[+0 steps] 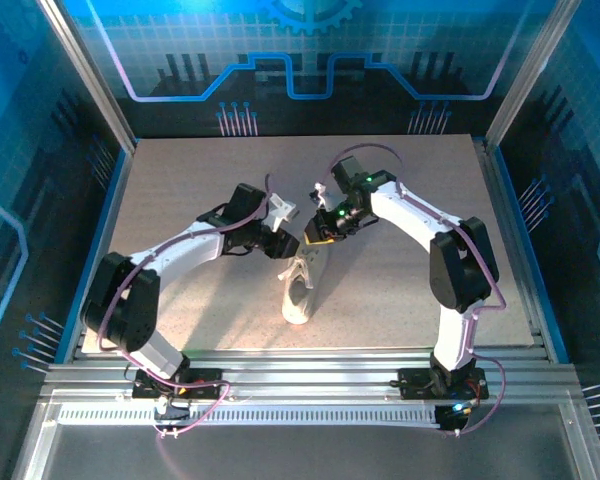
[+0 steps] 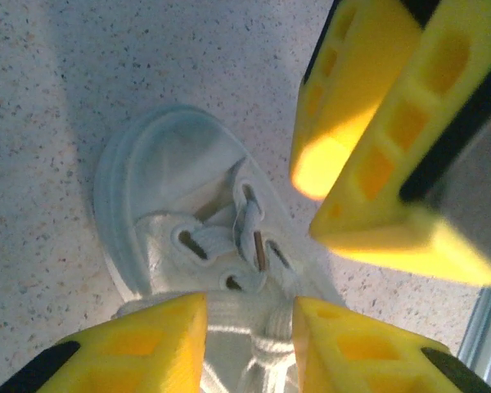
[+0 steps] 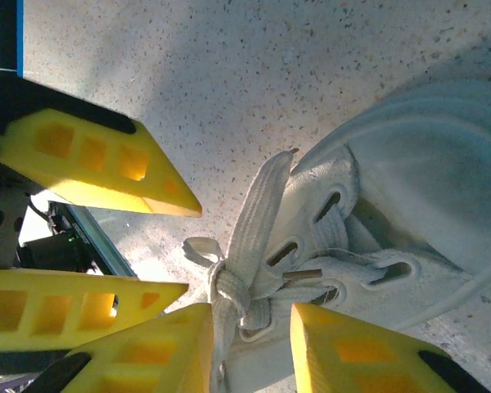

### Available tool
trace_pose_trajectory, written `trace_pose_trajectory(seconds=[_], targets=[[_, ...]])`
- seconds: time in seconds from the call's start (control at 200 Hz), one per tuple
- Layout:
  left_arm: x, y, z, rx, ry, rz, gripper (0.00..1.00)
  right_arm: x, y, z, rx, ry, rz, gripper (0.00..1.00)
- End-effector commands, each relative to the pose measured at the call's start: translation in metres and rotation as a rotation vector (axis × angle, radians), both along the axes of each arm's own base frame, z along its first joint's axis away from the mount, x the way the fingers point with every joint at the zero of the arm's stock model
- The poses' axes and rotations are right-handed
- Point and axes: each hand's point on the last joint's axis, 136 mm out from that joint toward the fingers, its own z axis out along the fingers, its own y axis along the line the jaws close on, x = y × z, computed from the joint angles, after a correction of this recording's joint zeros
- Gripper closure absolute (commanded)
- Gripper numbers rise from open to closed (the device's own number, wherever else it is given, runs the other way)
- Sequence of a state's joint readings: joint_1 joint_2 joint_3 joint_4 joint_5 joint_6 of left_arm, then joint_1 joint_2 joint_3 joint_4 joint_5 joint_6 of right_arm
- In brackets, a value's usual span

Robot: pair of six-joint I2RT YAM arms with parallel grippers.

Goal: Tie the shoes

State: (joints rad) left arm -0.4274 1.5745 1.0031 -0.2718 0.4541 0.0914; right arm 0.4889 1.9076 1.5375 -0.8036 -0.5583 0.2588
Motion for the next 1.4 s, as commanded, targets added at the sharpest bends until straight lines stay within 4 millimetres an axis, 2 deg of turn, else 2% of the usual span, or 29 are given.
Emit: trace_pose_trajectory(seconds=[0.0, 0.155, 0.33, 0.45, 0.56, 0.735, 0.871, 1.066, 1.251, 1.396], targets=[[-0.014, 0.009, -0.002, 0.038, -0.052, -0.048, 0.68, -0.013, 0.008, 0.007, 0.016, 0.013, 0.044, 0.69], [-0.035, 0.014, -0.018, 0.088, -0.035, -0.153, 0.66, -0.019, 0.006, -0.005, -0.021, 0.046, 0.058, 0.68], [-0.041, 0.015, -0.02, 0.09, -0.055, -0.187, 0.63, -0.02, -0.004, -0.018, -0.083, 0.069, 0.008, 0.69], [-0.036, 0.014, -0.019, 0.094, -0.072, -0.194, 0.63, -0.015, -0.003, -0.023, -0.09, 0.081, -0.03, 0.69], [-0.025, 0.01, -0.008, 0.071, -0.103, -0.172, 0.62, -0.01, -0.001, -0.028, -0.101, 0.101, -0.061, 0.69], [-0.014, 0.003, 0.008, 0.044, -0.124, -0.161, 0.62, -0.011, 0.002, -0.038, -0.098, 0.148, -0.083, 0.69], [-0.007, -0.003, 0.011, 0.02, -0.127, -0.152, 0.63, -0.012, 0.007, -0.041, -0.079, 0.172, -0.087, 0.69], [-0.002, -0.016, 0.006, 0.017, -0.103, -0.169, 0.67, -0.011, 0.009, -0.042, -0.068, 0.175, -0.083, 0.68], [-0.001, -0.021, -0.007, 0.024, -0.066, -0.175, 0.71, -0.007, 0.009, -0.038, -0.058, 0.163, -0.085, 0.68], [-0.002, -0.024, -0.012, 0.023, -0.053, -0.182, 0.74, -0.009, 0.012, -0.043, -0.053, 0.182, -0.085, 0.68]])
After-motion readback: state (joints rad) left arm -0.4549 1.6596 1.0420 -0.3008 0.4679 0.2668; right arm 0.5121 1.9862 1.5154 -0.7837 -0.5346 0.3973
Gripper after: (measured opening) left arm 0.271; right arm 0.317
